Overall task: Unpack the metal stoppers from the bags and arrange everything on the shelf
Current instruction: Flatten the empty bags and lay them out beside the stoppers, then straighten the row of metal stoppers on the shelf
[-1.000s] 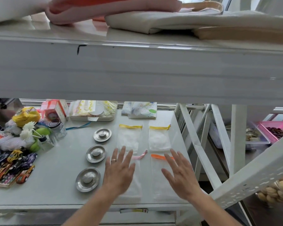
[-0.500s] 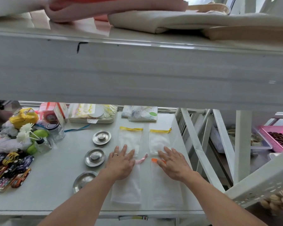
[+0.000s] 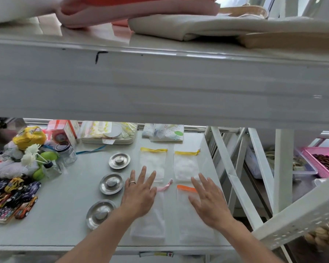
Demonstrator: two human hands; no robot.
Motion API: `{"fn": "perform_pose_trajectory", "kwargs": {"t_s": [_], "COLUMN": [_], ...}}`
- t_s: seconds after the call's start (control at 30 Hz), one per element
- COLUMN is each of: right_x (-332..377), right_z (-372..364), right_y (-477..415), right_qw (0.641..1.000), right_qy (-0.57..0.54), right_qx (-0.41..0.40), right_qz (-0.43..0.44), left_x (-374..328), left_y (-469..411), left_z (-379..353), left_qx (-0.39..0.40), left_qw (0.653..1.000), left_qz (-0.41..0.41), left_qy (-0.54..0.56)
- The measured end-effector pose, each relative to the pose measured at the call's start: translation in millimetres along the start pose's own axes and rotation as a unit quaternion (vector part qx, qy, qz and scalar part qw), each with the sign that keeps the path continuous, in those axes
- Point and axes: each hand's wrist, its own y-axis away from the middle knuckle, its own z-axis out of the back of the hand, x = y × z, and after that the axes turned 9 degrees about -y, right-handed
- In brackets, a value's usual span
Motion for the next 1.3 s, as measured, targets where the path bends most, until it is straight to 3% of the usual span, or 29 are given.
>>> {"fn": "perform_pose_trajectory", "kwargs": {"t_s": [0.1,0.2,0.27,0.37,0.43,0.57,0.7,0.83,0.97,1.17,1.3], "right_x": [0,-2,2,14,21,30,62,123,189,239,251], "right_z": [-23,-42,-40,-24,-19,-28,-49,-64,-75,-97,-108], "right_y": [48,71,76,79,85,103,120,107,85,59,53], "right_qw": [0.999,1.000,1.000,0.996,0.993,0.988,0.982,0.980,0.978,0.985,0.986], "right_qy": [0.000,0.013,0.015,0.007,-0.020,-0.050,-0.087,-0.069,-0.012,0.008,0.016], "right_qx": [-0.007,0.010,-0.019,-0.085,-0.109,-0.140,-0.151,-0.107,-0.030,0.050,0.065], "right_qz": [0.040,0.011,0.012,0.039,0.037,0.038,0.074,0.152,0.206,0.166,0.150], "left_x": [10,12,15,36,62,109,132,164,194,193,181], "left_y": [40,76,87,96,101,107,112,81,31,-29,-48], "left_z": [-17,-34,-39,-32,-30,-40,-38,-16,6,46,50], "left_qx": [-0.032,-0.052,-0.062,-0.133,-0.165,-0.112,-0.119,-0.091,-0.045,0.033,0.073], "left_qw": [0.999,0.996,0.996,0.989,0.984,0.991,0.990,0.992,0.996,0.977,0.962], "left_qz": [-0.028,-0.063,-0.069,-0.017,0.023,0.068,0.045,-0.001,-0.073,-0.171,-0.207], "left_qy": [0.003,-0.023,-0.009,0.065,0.055,0.012,0.054,0.086,0.028,-0.127,-0.162]}}
